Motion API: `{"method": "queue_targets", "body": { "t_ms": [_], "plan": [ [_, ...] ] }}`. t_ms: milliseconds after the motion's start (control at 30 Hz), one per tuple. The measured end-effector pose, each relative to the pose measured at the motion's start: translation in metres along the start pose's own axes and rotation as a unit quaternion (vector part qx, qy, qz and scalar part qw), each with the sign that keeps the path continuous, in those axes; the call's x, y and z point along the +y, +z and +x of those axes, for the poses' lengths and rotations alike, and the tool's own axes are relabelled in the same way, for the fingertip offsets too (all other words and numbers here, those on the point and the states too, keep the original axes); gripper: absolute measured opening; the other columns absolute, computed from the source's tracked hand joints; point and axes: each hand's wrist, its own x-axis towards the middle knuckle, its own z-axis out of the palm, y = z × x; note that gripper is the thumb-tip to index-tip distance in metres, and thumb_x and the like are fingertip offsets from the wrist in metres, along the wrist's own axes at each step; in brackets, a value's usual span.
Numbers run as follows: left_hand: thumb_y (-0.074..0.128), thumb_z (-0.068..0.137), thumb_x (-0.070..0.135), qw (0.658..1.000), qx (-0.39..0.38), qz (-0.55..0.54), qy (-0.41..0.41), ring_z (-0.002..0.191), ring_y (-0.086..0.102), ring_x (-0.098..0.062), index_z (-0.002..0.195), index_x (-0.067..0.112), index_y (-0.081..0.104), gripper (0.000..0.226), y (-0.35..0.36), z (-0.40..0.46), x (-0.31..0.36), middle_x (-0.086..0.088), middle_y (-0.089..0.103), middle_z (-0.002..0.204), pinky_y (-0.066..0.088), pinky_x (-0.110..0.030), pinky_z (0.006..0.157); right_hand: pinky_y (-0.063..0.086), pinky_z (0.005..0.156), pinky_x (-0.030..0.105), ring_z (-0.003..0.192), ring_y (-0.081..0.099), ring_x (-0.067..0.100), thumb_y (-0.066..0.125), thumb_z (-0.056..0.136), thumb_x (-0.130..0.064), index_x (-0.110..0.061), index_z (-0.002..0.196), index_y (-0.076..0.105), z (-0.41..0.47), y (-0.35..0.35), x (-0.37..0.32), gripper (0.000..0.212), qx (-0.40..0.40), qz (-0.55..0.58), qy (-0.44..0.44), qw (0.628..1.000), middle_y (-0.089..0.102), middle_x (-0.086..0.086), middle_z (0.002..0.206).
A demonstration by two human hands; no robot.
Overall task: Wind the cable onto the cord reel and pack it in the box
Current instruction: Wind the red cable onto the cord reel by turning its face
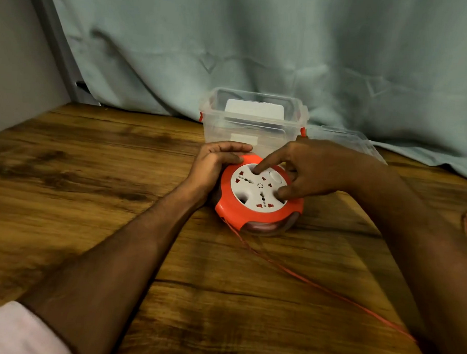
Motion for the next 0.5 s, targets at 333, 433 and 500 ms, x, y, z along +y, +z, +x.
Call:
{"method": "queue_targets", "body": {
  "t_ms": [333,433,500],
  "plan": [
    [0.055,0.082,-0.01,1.0,0.01,0.004,0.008,0.095,0.068,-0.033,0.112,-0.005,0.07,0.034,-0.001,0.003,-0.002,-0.025,0.071,0.109,0.054,-0.043,0.093,0.032,0.057,0.021,0.075,0.052,0.003,0.064,0.058,-0.086,-0.037,0.087,0.069,0.003,0.011,-0.002,0.057,0.076,-0.068,0.004,0.995,0.06,-0.02,0.088],
    [0.054,0.082,-0.01,1.0,0.005,-0.008,-0.002,0.093,0.067,-0.034,0.11,-0.004,0.07,0.034,-0.002,0.004,-0.002,-0.023,0.071,0.104,0.054,-0.042,0.091,0.03,0.055,0.024,0.062,0.05,0.004,0.06,0.059,-0.089,-0.032,0.059,0.05,0.005,0.015,-0.011,0.057,0.1,-0.053,0.01,0.993,0.051,-0.016,0.064],
    [0.053,0.082,-0.011,1.0,0.003,-0.001,-0.001,0.094,0.066,-0.035,0.112,-0.005,0.069,0.035,-0.002,0.004,-0.002,-0.024,0.07,0.106,0.053,-0.044,0.093,0.038,0.056,0.027,0.059,0.052,0.007,0.055,0.06,-0.091,-0.031,0.055,0.048,0.006,0.016,-0.013,0.061,0.101,-0.038,0.013,0.994,0.05,-0.014,0.059]
  ]
}}
